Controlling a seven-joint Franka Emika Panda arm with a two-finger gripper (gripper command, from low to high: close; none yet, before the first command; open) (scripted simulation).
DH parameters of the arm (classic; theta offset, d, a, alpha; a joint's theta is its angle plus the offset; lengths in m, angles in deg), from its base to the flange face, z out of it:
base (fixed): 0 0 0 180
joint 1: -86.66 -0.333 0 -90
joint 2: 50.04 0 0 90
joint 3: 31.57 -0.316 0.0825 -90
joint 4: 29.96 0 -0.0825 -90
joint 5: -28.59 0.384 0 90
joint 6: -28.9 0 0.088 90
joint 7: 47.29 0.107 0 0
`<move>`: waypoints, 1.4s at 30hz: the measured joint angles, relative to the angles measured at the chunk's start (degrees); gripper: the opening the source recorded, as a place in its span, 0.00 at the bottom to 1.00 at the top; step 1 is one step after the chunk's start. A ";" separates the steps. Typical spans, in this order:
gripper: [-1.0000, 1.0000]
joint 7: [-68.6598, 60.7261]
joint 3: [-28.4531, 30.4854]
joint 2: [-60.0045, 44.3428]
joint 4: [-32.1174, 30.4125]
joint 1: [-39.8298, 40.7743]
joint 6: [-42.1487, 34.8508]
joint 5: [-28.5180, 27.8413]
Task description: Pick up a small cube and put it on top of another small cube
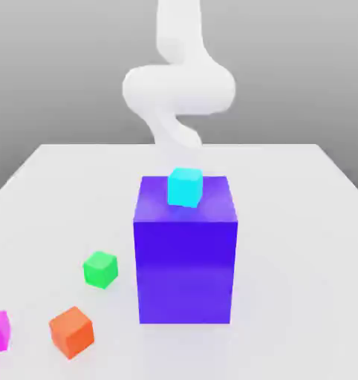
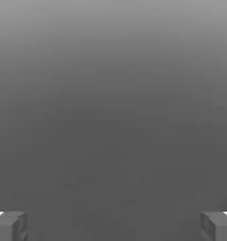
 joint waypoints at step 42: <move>0.00 27.49 8.78 -68.89 1.68 24.22 24.35 11.57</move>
